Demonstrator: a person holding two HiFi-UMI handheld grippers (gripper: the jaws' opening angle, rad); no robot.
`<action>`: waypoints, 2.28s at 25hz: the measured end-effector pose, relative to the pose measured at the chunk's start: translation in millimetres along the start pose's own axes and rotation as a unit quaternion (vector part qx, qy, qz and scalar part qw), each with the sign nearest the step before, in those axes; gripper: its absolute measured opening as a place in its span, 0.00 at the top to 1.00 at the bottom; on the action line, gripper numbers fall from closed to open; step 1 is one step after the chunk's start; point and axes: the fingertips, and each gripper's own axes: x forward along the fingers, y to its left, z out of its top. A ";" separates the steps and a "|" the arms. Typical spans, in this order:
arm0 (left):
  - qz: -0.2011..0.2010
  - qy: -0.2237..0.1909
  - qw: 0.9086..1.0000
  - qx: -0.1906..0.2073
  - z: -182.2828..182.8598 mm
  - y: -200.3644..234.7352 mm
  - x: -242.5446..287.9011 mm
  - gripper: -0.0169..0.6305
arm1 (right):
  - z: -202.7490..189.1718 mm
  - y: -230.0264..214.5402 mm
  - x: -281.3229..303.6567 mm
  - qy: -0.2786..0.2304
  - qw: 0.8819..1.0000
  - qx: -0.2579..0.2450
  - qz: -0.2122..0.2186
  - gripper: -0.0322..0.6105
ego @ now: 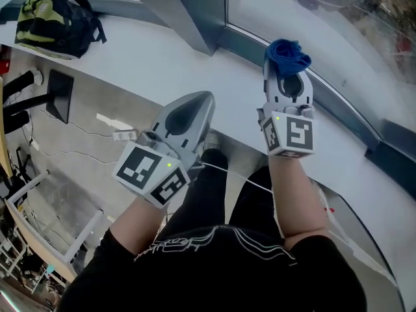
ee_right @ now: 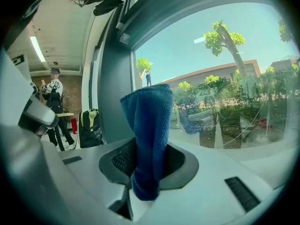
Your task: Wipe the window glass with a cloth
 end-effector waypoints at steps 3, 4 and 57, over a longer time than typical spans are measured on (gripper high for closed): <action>0.000 0.005 1.000 0.001 0.9 16.1 -8.5 0.97 | -2.6 16.1 24.9 0.001 1.000 -0.003 -0.001 0.80; -0.001 0.006 1.000 0.000 0.8 21.0 -10.7 0.97 | -6.0 19.1 32.1 0.002 1.000 -0.003 -0.002 0.80; -0.082 0.082 0.993 0.039 -63.7 -101.7 59.7 0.97 | -38.3 -142.9 -36.0 0.015 0.990 0.007 -0.140 0.80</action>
